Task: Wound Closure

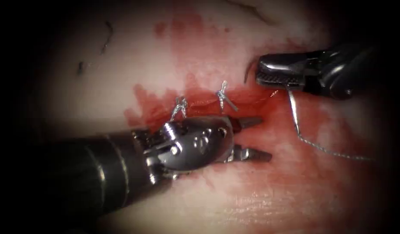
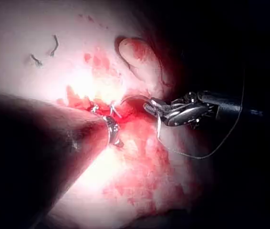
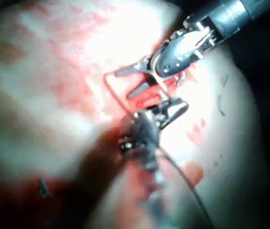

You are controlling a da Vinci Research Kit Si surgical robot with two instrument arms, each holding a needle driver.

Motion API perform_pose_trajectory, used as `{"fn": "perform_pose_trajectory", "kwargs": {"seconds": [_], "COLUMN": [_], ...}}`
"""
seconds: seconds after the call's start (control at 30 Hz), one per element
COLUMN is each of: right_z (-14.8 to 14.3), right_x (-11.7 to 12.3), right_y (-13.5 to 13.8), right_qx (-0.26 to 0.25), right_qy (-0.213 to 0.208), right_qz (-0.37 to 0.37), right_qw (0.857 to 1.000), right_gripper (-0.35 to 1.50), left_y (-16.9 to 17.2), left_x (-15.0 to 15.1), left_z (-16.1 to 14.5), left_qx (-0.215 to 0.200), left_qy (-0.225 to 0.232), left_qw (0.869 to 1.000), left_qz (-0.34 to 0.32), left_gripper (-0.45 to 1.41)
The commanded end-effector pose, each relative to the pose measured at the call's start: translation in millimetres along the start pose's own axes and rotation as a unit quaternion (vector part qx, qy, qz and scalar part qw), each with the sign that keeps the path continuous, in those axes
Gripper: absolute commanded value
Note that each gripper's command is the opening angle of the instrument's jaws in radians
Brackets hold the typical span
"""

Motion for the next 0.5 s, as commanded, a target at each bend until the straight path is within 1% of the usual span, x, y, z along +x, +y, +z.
{"fn": "perform_pose_trajectory", "kwargs": {"seconds": [0.03,0.2,0.33,0.37,0.5], "right_z": [0.6,0.5,0.6,0.6,0.9], "right_x": [-1.0,-1.3,-1.3,-1.3,-1.5], "right_y": [-0.2,-0.1,0.7,1.0,1.0], "right_qx": [-0.002,-0.003,-0.003,-0.001,0.011], "right_qy": [-0.002,-0.002,-0.006,-0.009,-0.012], "right_qz": [0.002,0.026,0.054,0.071,0.116], "right_qw": [1.000,1.000,0.999,0.997,0.993], "right_gripper": [-0.35,-0.35,-0.35,-0.35,-0.35], "left_y": [-0.4,-0.9,-1.3,-1.5,-2.2], "left_x": [0.2,-0.8,-2.2,-2.8,-3.7], "left_z": [0.6,1.2,2.0,2.3,2.5], "left_qx": [0.000,0.000,0.002,0.002,0.001], "left_qy": [0.000,-0.006,-0.014,-0.018,-0.022], "left_qw": [1.000,1.000,1.000,1.000,1.000], "left_qz": [-0.003,-0.006,-0.011,-0.014,-0.012], "left_gripper": [0.47,0.47,0.47,0.47,0.48]}}
